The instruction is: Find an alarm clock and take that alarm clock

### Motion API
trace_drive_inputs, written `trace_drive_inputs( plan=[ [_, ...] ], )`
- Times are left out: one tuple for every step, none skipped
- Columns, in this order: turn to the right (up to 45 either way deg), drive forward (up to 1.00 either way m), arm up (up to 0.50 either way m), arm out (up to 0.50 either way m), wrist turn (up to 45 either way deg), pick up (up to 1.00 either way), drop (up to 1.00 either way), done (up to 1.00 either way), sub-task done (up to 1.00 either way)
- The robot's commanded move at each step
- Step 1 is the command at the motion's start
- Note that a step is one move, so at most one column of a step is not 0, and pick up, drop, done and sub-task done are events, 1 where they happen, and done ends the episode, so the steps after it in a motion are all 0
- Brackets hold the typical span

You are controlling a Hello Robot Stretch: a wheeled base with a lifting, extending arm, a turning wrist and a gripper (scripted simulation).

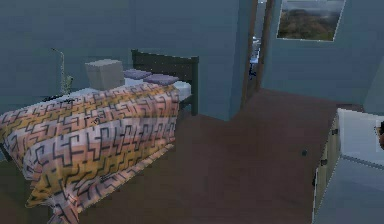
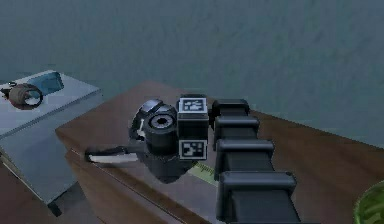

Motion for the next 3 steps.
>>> trace_drive_inputs(
  plan=[
    [0.0,0.00,0.00,0.00,24.0,0.00,0.00,0.00,0.00],
    [0.0,0.00,0.00,0.00,0.0,1.00,0.00,0.00,0.00],
    [0.0,0.00,0.00,0.00,0.0,0.00,0.00,1.00,0.00]
  ],
)
